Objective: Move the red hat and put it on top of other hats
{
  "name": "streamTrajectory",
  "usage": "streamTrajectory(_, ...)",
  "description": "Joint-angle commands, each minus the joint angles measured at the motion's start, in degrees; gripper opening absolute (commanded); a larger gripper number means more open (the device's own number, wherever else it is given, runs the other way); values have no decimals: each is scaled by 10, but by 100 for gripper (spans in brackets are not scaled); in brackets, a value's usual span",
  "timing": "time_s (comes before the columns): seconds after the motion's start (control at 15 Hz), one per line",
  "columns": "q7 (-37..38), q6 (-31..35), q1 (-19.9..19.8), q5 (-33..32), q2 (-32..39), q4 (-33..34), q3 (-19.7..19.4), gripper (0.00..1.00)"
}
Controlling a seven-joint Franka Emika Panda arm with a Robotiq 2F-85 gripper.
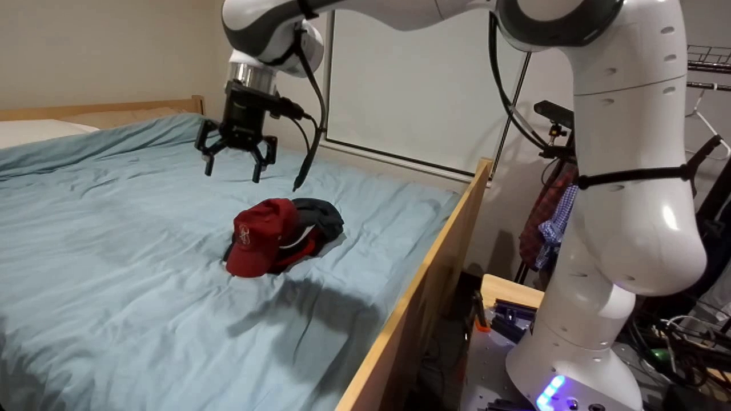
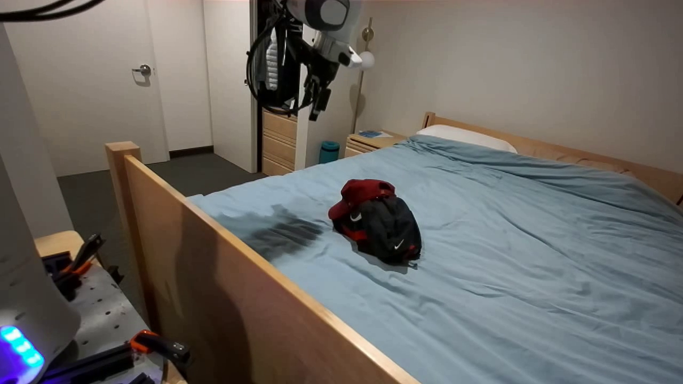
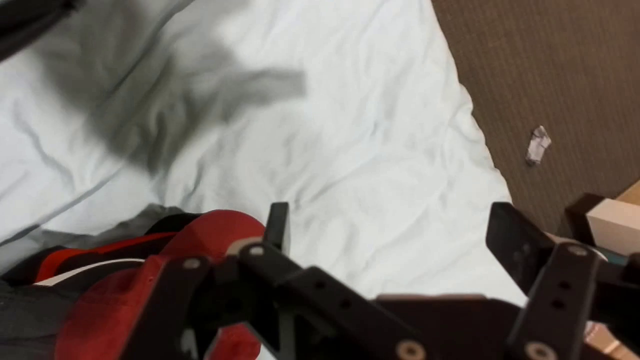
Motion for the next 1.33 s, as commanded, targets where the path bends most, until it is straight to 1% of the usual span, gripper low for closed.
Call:
streamTrajectory(0.0, -32, 0, -11, -5, -57, -39, -17, 100)
streamTrajectory(0.07, -40, 1, -8, -28, -61, -37, -23, 100)
streamTrajectory(0.13, -19, -2, -6, -8, -36, -11, -21, 100)
streamTrajectory(0.27, -26, -2, -7, -19, -47, -16, -26, 100)
streamTrajectory(0.4, -38, -10, -6, -18, -46, -17, -23, 100)
streamTrajectory(0.53, -63, -50, -2, -34, -40, -6, -17, 100)
streamTrajectory(0.73, -115, -99, 3, -38, -41, -1, -9, 100)
streamTrajectory(0.8, -126, -116, 6, -47, -39, 1, -7, 100)
streamTrajectory(0.93, -128, -123, 17, -89, -37, -4, -9, 100)
streamTrajectory(1.13, -91, -102, 36, -171, -34, -10, -16, 100)
streamTrajectory(1.2, -106, -106, 25, -134, -38, -12, -10, 100)
streamTrajectory(1.27, -103, -106, 29, -150, -36, -12, -10, 100)
